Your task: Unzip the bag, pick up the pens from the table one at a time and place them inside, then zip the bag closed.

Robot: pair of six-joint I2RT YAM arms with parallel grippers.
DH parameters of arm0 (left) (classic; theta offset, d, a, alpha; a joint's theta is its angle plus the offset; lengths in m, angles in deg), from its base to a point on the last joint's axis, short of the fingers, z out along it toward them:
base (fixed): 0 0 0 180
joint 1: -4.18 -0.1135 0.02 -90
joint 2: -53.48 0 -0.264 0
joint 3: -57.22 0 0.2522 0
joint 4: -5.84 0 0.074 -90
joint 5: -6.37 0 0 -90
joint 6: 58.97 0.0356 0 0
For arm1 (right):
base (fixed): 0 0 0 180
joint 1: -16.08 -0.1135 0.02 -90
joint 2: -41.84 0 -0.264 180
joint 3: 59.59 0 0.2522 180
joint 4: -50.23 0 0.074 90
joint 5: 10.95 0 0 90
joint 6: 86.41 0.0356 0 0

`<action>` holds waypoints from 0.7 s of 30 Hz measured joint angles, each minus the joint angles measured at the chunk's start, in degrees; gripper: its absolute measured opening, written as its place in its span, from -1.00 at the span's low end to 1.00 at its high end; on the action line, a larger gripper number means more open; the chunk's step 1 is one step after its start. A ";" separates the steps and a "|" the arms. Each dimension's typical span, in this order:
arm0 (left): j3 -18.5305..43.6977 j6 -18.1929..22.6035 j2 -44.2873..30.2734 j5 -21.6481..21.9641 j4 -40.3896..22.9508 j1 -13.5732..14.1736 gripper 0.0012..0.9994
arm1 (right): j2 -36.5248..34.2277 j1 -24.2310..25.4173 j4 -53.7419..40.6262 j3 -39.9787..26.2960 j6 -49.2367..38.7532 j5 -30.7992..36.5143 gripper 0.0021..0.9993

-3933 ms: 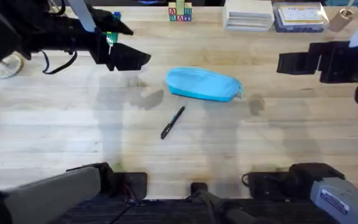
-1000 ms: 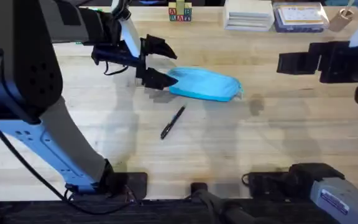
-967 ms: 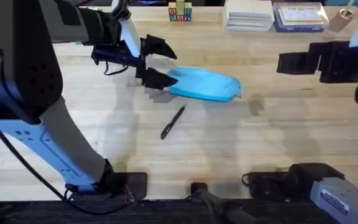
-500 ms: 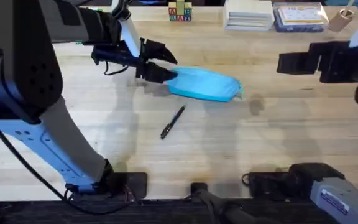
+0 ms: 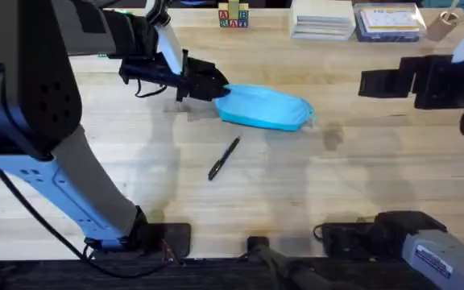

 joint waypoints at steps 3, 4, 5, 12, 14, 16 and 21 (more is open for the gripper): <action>0.00 0.00 0.00 0.00 -0.01 0.00 -0.91 | 0.00 0.00 -2.14 0.00 -0.05 -0.01 1.00; 0.00 -0.02 0.00 0.00 0.01 0.00 -0.91 | 0.00 0.00 -2.84 0.00 -0.29 -0.01 1.00; 0.00 -0.01 0.00 0.00 0.00 0.00 -0.91 | 0.00 0.00 -3.51 0.00 -0.64 -0.01 1.00; 0.00 0.00 0.00 0.00 0.01 0.00 -0.91 | 0.00 0.02 -4.18 0.00 -4.37 -1.45 1.00; 0.00 -0.02 0.00 0.00 0.01 0.00 -0.91 | -0.01 0.01 -4.18 0.00 -6.27 -3.22 1.00; 0.00 -0.02 0.00 0.00 -0.01 0.00 -0.91 | 0.00 0.00 -4.19 0.00 -9.23 -5.79 1.00; 0.00 -0.02 0.00 0.00 0.01 0.00 -0.91 | -0.81 0.09 -4.31 0.00 -11.76 -8.51 1.00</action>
